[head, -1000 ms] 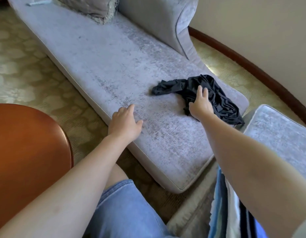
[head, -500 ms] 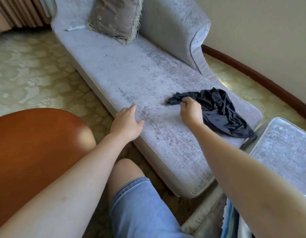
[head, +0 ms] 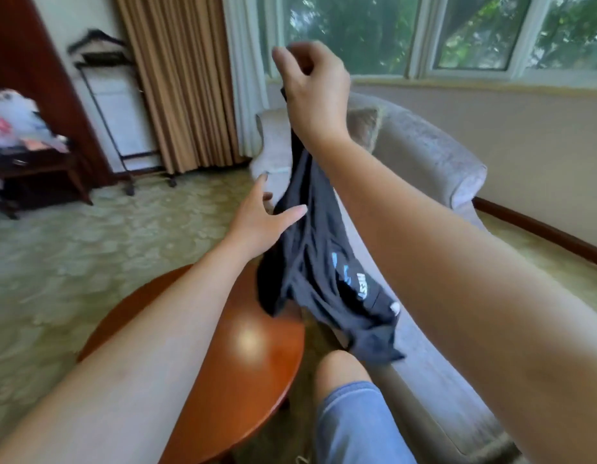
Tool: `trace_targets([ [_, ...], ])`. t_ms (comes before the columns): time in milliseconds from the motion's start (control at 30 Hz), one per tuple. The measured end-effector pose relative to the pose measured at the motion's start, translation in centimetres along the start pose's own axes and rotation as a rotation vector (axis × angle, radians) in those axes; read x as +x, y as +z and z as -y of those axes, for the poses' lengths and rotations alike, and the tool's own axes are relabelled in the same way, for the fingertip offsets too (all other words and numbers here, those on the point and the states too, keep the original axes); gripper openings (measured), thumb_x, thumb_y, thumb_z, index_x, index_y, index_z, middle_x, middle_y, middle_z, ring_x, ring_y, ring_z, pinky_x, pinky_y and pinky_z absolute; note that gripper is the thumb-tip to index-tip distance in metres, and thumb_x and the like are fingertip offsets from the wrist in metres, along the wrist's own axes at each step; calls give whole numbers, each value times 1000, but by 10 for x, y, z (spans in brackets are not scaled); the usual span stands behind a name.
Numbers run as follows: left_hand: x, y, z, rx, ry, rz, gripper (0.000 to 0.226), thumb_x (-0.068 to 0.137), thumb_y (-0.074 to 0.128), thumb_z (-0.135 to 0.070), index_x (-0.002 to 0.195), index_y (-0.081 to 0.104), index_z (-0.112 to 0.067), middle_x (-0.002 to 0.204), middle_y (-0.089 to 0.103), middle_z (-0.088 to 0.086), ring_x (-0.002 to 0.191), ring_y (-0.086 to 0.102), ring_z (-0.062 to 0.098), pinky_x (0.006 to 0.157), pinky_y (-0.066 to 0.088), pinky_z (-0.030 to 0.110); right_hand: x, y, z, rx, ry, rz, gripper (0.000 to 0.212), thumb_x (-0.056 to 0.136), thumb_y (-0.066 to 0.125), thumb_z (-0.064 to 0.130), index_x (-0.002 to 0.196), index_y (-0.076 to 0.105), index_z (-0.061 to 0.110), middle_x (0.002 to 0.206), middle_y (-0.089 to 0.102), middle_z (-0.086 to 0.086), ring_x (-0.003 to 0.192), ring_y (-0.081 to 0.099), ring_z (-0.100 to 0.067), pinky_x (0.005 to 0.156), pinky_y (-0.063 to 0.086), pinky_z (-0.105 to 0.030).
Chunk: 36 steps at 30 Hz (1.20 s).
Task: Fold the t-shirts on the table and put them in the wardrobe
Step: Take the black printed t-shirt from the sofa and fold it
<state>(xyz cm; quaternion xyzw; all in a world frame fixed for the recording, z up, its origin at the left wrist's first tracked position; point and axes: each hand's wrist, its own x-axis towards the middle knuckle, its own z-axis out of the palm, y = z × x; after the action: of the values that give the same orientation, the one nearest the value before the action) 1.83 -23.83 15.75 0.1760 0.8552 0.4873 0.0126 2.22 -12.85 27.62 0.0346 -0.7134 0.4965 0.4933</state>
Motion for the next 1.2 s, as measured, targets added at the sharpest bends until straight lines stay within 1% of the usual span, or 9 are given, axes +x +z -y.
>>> trace_targets([
  [100,-19,-56,7,68,-39,-137,59,93,61,-43,143,42,-18,132,51,-7,126,49,21,89,41,30,-4,45,47,122,-17,91,15,93,63,24,93,69,11,79,65,9,78,60,-2,70,45,-10],
  [233,-47,-109,49,157,-99,-285,18,99,54,-27,112,61,-17,107,62,2,98,58,24,69,40,27,-32,97,43,99,67,255,18,91,63,24,91,71,9,82,67,5,86,63,-12,80,49,-27],
  [500,-66,-156,135,170,-414,-101,61,94,60,-17,149,34,-21,142,47,10,118,54,28,97,47,35,-88,147,-36,-104,426,685,31,82,52,-4,104,70,7,89,62,-3,92,58,-17,82,48,-27],
  [633,-63,-150,166,104,-586,-12,68,95,56,-10,153,25,-27,136,44,10,89,53,22,74,45,34,-110,170,-57,-63,582,725,23,78,55,-8,78,69,11,70,63,-1,85,64,-25,84,56,-41],
  [700,-60,-147,180,60,-633,-22,70,94,56,-7,153,24,-28,126,46,7,94,54,26,75,47,36,-120,186,-62,-27,591,794,27,80,57,-7,99,72,6,89,67,-6,97,62,-25,85,54,-35],
  [800,-58,-150,204,16,-698,-148,73,94,54,-5,154,19,-26,130,46,9,109,55,33,84,53,42,-139,204,-70,108,653,916,59,85,60,-7,142,46,3,143,48,-13,129,49,-26,105,45,-36],
  [967,-63,-152,245,429,-902,-271,94,91,57,-12,155,-11,-23,162,3,13,147,12,37,115,26,46,-177,181,-142,-518,598,1109,34,95,47,7,123,57,-9,125,60,-25,92,54,-27,78,42,-33],
  [1067,-44,-125,252,533,-718,-219,85,89,57,-15,156,5,-23,161,15,9,147,15,34,114,27,44,-210,139,-193,-858,645,1233,38,96,48,18,129,56,1,132,55,-17,120,52,-34,94,43,-35],
  [1200,-7,-58,251,453,-392,183,53,98,48,-17,150,35,-19,154,37,3,139,37,26,108,34,35,-261,112,-220,-1074,733,1443,67,102,32,51,154,21,9,159,17,-19,145,15,-39,114,22,-48],
])
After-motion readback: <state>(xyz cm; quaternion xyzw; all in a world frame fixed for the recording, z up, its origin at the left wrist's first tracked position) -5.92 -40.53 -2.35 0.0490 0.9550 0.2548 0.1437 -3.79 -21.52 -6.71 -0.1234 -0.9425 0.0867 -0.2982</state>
